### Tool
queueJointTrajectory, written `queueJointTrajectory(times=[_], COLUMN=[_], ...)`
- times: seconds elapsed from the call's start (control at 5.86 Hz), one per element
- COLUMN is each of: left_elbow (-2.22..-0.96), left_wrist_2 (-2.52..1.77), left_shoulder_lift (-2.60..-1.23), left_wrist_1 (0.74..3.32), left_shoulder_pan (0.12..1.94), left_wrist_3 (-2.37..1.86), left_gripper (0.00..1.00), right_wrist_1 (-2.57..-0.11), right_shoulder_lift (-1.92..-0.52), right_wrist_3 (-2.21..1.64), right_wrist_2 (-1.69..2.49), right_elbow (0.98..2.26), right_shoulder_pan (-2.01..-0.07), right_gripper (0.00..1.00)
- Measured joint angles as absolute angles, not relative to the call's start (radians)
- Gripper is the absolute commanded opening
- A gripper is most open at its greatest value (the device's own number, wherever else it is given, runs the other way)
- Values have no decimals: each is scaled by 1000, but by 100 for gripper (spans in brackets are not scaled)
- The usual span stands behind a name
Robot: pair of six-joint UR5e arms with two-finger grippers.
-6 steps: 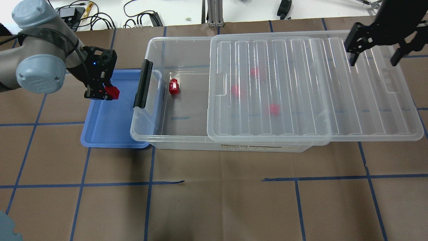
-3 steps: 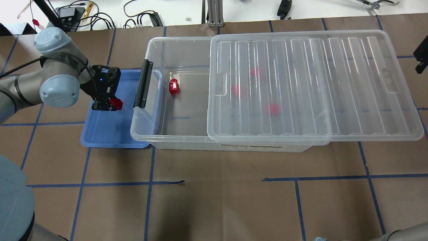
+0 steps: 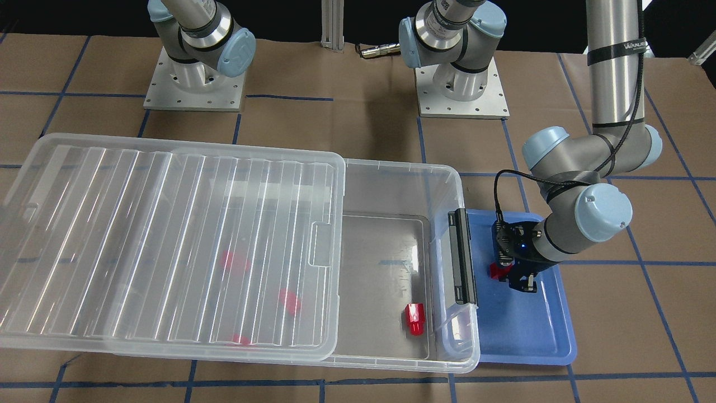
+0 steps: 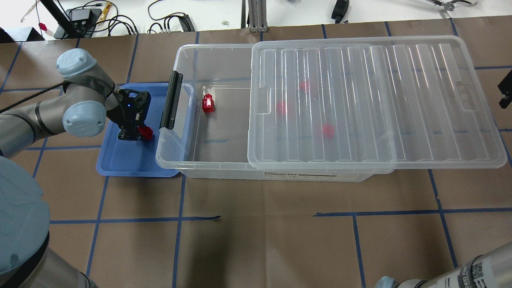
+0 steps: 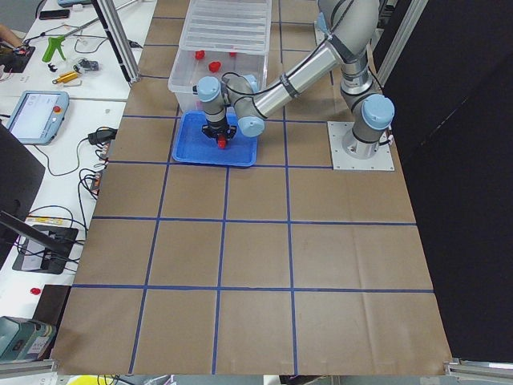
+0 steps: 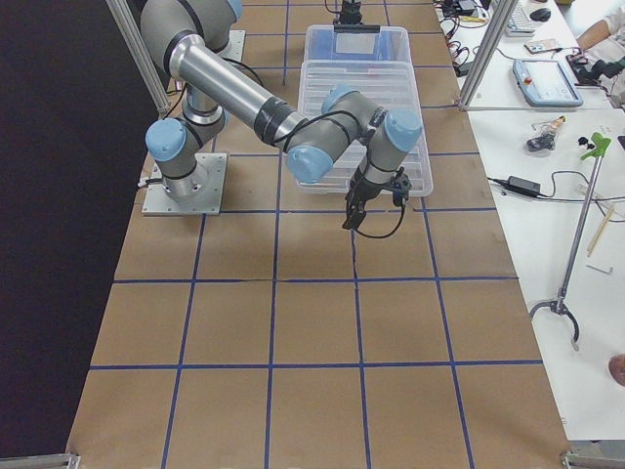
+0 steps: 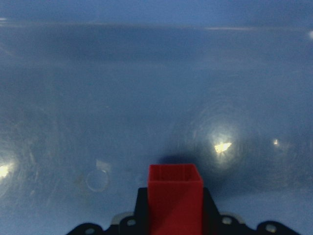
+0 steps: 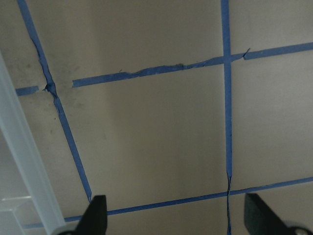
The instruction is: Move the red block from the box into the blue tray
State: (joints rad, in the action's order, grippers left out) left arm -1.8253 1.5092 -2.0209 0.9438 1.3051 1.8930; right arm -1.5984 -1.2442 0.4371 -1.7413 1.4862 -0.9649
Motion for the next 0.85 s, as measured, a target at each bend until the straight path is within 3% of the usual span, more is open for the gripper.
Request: queueJointTrajectory(times=[0.51, 0.85], left_elbow=[-1785, -1674], left_wrist_2=[1476, 1466], left_shoulder_lift=[-1941, -1820], left_wrist_1=[1025, 1294], left_shoulder_pan=[1317, 1351], left_wrist_3=[1866, 1721], left_gripper=[98, 98], right_wrist_1=[-1595, -1594], right_shoulder_lift=[-1277, -1284], right_wrist_3=[436, 437], right_wrist_2=[-1677, -1659], right_elbow=[1542, 1554], right_shoulder_pan=[-981, -1013], right_gripper=[100, 100])
